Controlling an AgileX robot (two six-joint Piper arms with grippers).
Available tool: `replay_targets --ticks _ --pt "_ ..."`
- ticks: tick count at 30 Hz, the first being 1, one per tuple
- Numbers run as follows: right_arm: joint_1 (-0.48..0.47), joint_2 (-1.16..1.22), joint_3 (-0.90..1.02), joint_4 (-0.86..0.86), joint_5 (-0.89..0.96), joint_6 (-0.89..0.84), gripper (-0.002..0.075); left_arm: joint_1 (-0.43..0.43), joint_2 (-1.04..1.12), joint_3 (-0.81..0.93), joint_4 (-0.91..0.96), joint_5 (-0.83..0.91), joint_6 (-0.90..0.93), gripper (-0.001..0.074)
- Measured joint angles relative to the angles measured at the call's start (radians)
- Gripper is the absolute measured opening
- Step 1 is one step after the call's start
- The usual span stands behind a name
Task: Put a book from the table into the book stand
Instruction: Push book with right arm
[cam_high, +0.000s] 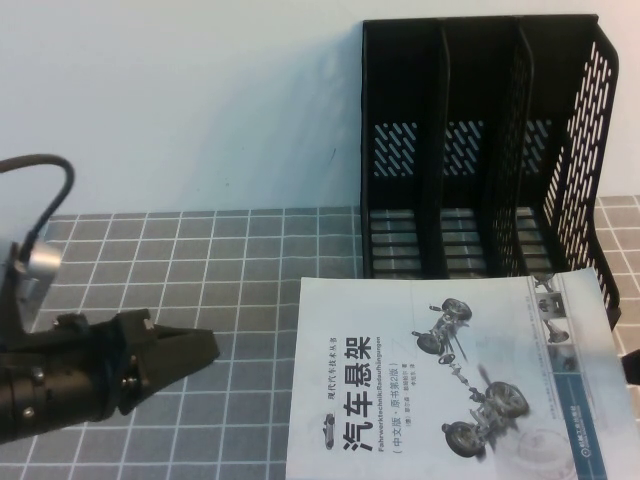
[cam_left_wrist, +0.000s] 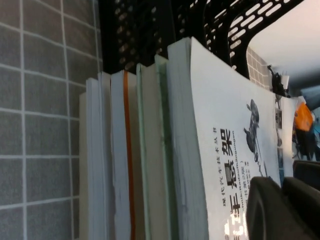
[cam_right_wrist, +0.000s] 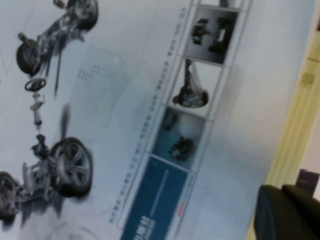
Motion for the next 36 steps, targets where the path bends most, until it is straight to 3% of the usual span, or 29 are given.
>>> replay_targets --ticks 3,10,12,27,36 --pt "0.041 0.006 -0.001 0.005 -0.003 0.000 -0.0003 0.000 0.072 0.000 -0.031 0.038 0.030 0.0087" --pt "0.137 0.018 -0.001 0.029 -0.035 0.026 -0.0003 0.000 0.201 -0.002 -0.117 0.160 0.123 0.0400" --pt "0.150 0.036 -0.001 0.051 -0.040 0.028 -0.0003 0.000 0.234 -0.002 -0.124 0.187 0.133 0.0452" --pt "0.167 0.117 -0.013 0.161 -0.094 -0.053 -0.0003 0.009 0.482 -0.012 -0.190 0.211 0.245 0.0489" --pt "0.167 0.144 -0.020 0.202 -0.094 -0.072 -0.0003 0.011 0.574 -0.018 -0.255 0.319 0.349 0.0482"
